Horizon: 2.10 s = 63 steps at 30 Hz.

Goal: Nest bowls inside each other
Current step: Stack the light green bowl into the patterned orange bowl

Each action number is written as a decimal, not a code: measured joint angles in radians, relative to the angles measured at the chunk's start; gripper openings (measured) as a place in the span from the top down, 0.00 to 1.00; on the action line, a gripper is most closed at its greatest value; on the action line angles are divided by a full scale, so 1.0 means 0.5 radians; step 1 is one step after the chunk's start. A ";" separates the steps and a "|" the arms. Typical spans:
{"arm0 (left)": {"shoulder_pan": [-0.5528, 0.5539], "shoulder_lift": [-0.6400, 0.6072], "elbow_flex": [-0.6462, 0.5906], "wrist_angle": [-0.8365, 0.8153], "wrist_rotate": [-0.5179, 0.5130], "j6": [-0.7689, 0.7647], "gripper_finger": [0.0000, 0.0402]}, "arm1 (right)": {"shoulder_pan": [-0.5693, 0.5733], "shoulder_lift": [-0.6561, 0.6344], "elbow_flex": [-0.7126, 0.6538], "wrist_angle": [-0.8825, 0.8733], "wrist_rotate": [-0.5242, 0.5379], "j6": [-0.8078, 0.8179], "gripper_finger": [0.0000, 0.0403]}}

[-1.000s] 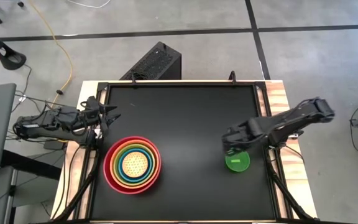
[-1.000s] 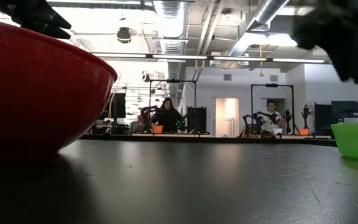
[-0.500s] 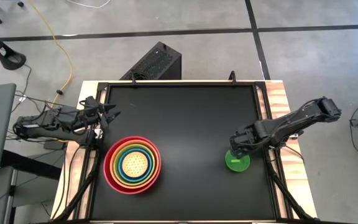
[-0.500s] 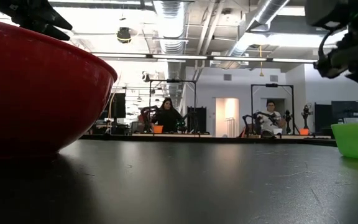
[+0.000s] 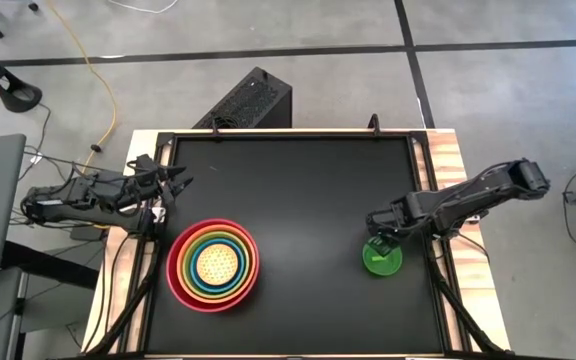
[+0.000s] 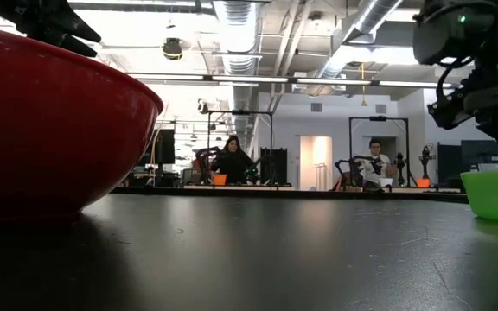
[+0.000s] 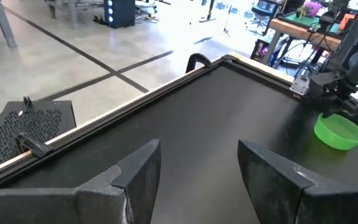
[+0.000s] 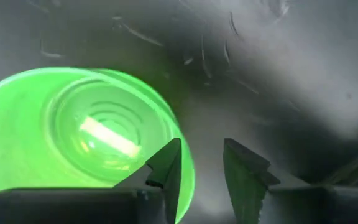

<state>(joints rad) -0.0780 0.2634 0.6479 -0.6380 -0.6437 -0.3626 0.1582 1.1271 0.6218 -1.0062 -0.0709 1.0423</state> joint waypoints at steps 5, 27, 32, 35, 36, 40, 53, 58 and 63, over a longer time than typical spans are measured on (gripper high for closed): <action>0.001 0.000 0.000 0.000 0.000 -0.002 0.50 | -0.055 0.001 -0.087 0.167 -0.120 -0.101 0.78; 0.001 0.000 0.000 -0.005 0.016 0.095 0.50 | -0.112 0.094 0.857 -0.317 0.071 0.028 0.99; 0.000 0.000 0.000 -0.005 0.016 0.145 0.50 | -0.106 0.476 1.400 -0.164 0.288 -0.128 1.00; 0.001 0.000 0.000 -0.005 0.017 0.178 0.50 | -0.107 0.828 1.752 -0.051 0.299 -0.316 1.00; 0.000 0.000 0.000 -0.005 0.017 0.184 0.50 | -0.105 0.953 1.874 -0.006 0.300 -0.385 1.00; 0.001 0.000 0.000 -0.018 0.018 0.185 0.50 | -0.105 1.454 2.414 0.153 0.288 -0.655 1.00; 0.000 0.000 0.000 -0.018 0.076 0.187 0.50 | -0.138 2.383 3.306 0.660 -0.001 -0.808 1.00; 0.000 -0.001 0.000 -0.015 0.114 0.233 0.50 | -0.123 2.491 3.298 0.900 -0.005 -0.795 1.00; 0.001 0.006 -0.001 -0.018 0.118 0.239 0.50 | -0.097 2.571 3.296 1.038 -0.065 -0.753 1.00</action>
<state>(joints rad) -0.0776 0.2665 0.6476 -0.6468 -0.5846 -0.2432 0.1096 2.4125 2.2700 -0.4874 -0.1035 0.6656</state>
